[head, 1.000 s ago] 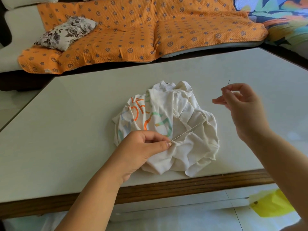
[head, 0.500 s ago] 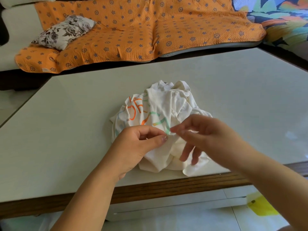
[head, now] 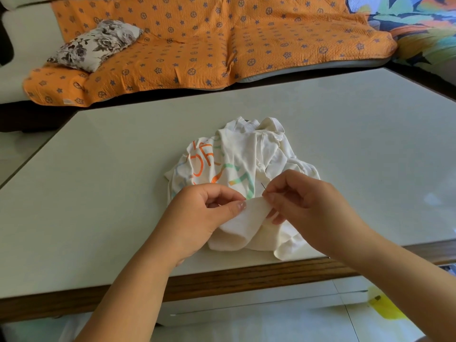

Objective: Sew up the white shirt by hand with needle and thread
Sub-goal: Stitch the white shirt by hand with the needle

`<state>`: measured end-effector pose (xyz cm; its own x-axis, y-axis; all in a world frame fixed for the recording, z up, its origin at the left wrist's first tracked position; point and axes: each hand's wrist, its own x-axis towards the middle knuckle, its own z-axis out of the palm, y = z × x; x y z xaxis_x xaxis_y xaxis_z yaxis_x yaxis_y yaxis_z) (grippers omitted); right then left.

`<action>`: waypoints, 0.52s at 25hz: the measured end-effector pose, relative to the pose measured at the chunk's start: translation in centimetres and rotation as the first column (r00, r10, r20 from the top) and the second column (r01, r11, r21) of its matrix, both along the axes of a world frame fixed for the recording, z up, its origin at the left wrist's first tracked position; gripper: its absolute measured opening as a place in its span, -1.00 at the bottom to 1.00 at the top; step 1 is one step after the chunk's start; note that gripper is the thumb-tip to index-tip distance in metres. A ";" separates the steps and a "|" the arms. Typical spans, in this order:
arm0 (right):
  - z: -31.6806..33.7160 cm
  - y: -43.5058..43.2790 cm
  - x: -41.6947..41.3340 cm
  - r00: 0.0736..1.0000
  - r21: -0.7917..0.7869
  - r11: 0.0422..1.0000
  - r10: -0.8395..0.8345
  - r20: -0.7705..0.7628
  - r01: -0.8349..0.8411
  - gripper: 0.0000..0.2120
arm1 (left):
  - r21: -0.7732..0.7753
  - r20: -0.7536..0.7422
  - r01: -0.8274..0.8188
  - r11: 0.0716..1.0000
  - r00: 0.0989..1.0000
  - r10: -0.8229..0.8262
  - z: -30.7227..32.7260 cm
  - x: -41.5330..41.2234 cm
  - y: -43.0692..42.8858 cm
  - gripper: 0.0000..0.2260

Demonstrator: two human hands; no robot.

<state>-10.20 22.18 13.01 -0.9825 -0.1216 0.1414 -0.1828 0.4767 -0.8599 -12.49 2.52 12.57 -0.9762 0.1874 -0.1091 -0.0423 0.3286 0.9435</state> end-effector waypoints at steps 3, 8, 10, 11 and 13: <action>0.5 -0.2 0.8 0.973 -0.013 0.996 -0.087 -0.212 0.086 -0.89 | 0.000 0.003 -0.004 1.000 1.000 0.004 0.2 0.1 0.2 -0.94; 0.8 -0.7 1.8 0.993 -0.041 0.998 0.049 0.106 -0.045 -0.88 | 0.050 0.003 -0.008 0.999 1.000 0.008 0.1 0.0 0.0 -0.95; 0.4 -0.8 1.6 0.987 -0.015 0.999 0.052 0.153 -0.050 -0.86 | 0.068 0.006 0.000 0.998 1.000 -0.001 0.1 0.0 0.0 -0.92; 0.4 -0.8 1.6 0.985 -0.018 0.999 0.046 0.167 -0.044 -0.85 | 0.075 0.008 0.006 0.997 1.000 -0.006 0.0 0.0 0.0 -0.91; 0.4 -0.8 1.5 0.981 -0.029 0.999 0.039 0.188 -0.034 -0.84 | 0.083 0.005 0.013 0.996 1.000 -0.013 0.1 0.0 0.0 -0.89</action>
